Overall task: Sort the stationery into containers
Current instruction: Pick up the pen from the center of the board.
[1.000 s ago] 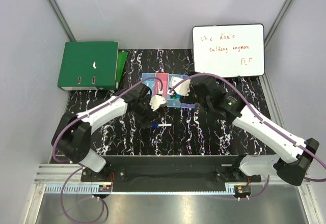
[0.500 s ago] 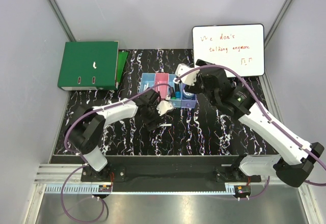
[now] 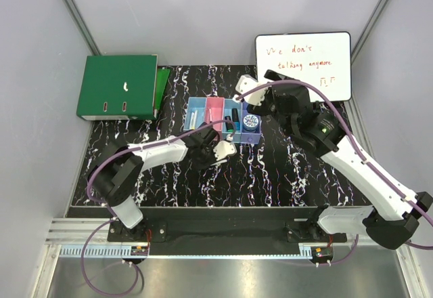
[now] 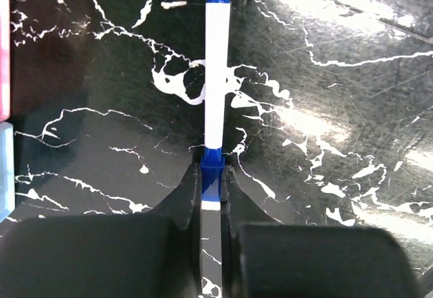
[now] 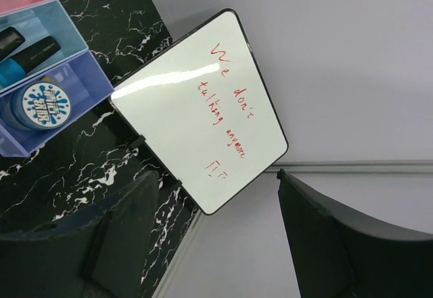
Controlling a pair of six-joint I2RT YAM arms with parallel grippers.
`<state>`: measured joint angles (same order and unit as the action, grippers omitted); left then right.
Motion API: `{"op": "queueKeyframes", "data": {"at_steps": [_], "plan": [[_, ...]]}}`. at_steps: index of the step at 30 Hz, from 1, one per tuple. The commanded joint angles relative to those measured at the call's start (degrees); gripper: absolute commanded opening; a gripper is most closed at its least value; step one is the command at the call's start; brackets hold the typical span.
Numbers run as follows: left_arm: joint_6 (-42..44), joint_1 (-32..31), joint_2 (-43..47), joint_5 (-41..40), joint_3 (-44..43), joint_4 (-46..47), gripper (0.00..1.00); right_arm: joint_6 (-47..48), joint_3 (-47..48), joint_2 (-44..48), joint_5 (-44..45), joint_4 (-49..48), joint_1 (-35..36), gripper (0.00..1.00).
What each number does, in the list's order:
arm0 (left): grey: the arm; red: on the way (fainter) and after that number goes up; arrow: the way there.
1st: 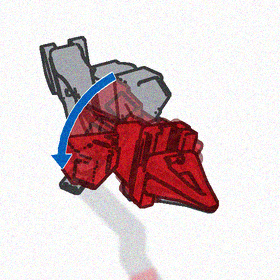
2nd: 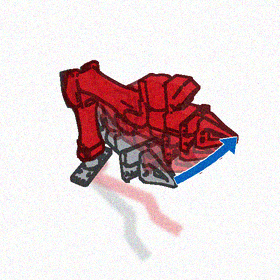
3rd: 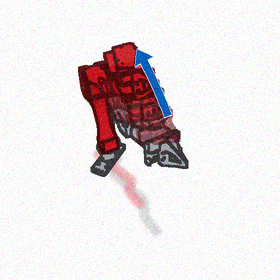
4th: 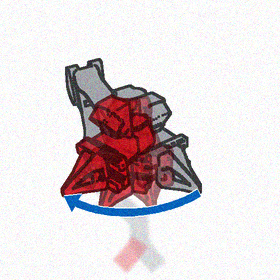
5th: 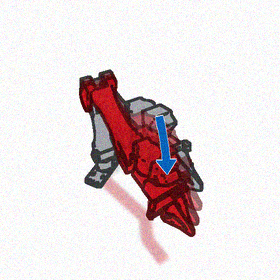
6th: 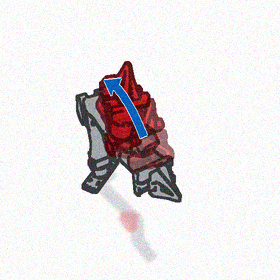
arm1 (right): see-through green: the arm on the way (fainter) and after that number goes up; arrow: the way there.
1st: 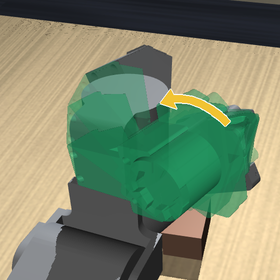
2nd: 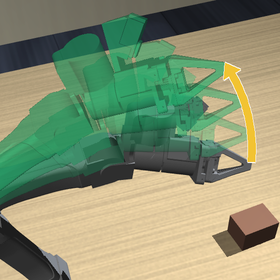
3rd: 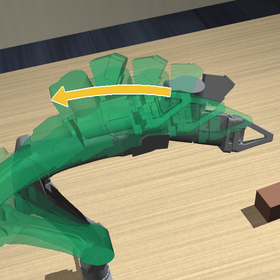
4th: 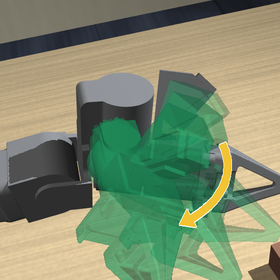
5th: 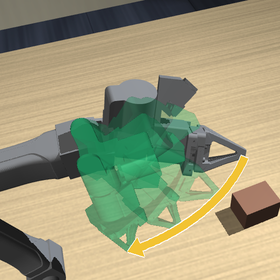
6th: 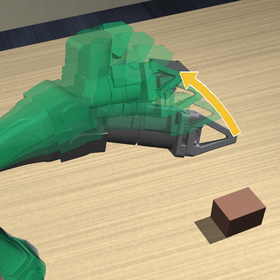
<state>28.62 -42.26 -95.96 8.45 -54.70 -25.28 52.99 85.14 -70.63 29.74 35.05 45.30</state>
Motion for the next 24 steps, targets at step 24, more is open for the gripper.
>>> {"op": "queueKeyframes", "data": {"at_steps": [24], "plan": [[-33.01,3.94,2.47,-13.27,-24.57,-7.06,0.00,6.69,-3.32,7.61,6.21,-4.81,-3.20,0.75]]}}
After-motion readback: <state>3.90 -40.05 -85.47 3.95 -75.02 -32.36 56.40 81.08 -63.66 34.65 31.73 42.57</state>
